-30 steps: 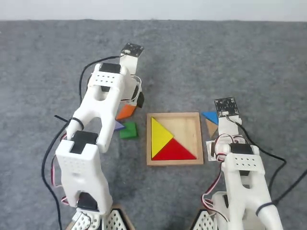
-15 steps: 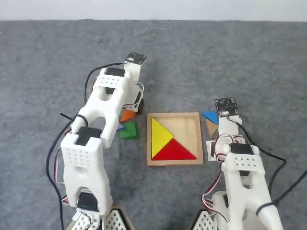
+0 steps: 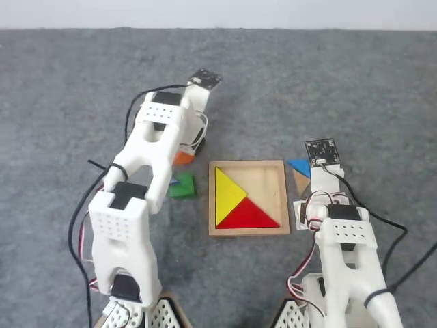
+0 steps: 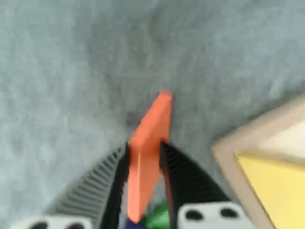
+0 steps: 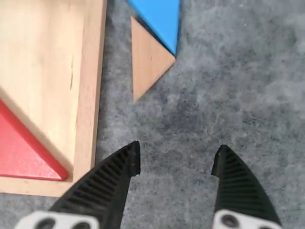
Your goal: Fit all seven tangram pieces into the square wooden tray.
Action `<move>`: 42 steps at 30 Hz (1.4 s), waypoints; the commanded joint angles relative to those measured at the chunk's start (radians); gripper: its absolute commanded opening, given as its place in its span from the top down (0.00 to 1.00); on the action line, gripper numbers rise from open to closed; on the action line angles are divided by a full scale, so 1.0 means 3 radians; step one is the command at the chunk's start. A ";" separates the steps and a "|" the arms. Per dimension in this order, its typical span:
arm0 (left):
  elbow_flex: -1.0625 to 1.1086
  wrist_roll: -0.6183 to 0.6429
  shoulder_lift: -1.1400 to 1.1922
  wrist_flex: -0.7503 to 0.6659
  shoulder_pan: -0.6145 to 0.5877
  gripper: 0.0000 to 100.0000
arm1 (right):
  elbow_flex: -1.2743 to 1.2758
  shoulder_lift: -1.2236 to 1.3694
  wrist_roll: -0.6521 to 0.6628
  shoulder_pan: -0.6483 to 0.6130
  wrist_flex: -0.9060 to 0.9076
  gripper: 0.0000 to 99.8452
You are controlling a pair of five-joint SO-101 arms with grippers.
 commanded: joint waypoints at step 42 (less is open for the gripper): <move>-0.0458 -0.0026 0.0465 0.0148 -0.0220 0.83 | -0.0036 -0.0125 -0.0031 0.0038 -0.0028 0.76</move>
